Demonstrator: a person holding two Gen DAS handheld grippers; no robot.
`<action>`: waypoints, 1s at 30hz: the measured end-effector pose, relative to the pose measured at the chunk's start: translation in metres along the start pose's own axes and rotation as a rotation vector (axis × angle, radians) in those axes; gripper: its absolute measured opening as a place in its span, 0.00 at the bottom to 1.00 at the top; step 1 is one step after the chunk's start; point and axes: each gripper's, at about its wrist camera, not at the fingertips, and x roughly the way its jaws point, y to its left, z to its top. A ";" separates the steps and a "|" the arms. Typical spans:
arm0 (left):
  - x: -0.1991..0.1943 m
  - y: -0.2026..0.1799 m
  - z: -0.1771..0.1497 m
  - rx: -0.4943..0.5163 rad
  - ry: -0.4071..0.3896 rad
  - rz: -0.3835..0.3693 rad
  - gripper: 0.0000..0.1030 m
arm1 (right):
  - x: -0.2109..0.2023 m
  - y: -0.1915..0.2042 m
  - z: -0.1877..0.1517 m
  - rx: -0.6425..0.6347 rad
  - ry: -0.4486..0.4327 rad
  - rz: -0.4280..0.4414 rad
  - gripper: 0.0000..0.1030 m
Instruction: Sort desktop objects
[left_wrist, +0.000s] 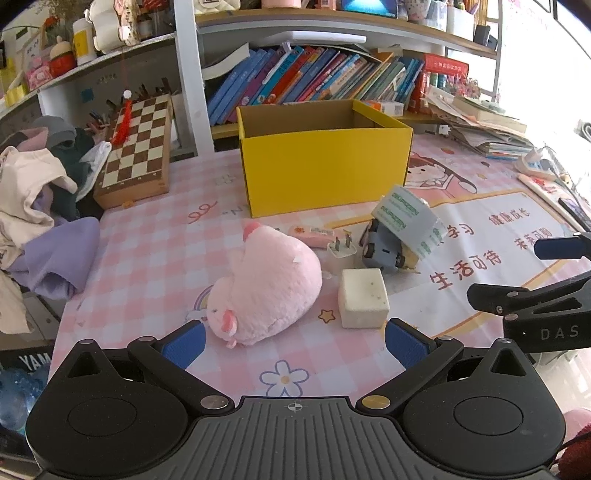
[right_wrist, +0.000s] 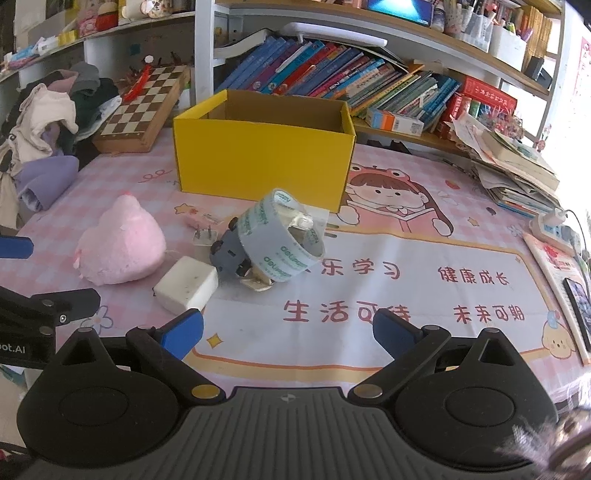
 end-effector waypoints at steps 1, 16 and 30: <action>0.000 0.000 0.000 0.001 -0.002 0.000 1.00 | 0.000 -0.001 0.000 0.002 0.000 -0.002 0.97; -0.010 0.002 0.003 -0.036 -0.099 0.027 1.00 | 0.002 0.000 0.006 -0.049 0.002 0.048 1.00; 0.007 0.006 0.013 -0.073 -0.069 0.012 1.00 | 0.023 -0.001 0.030 -0.113 -0.004 0.113 0.64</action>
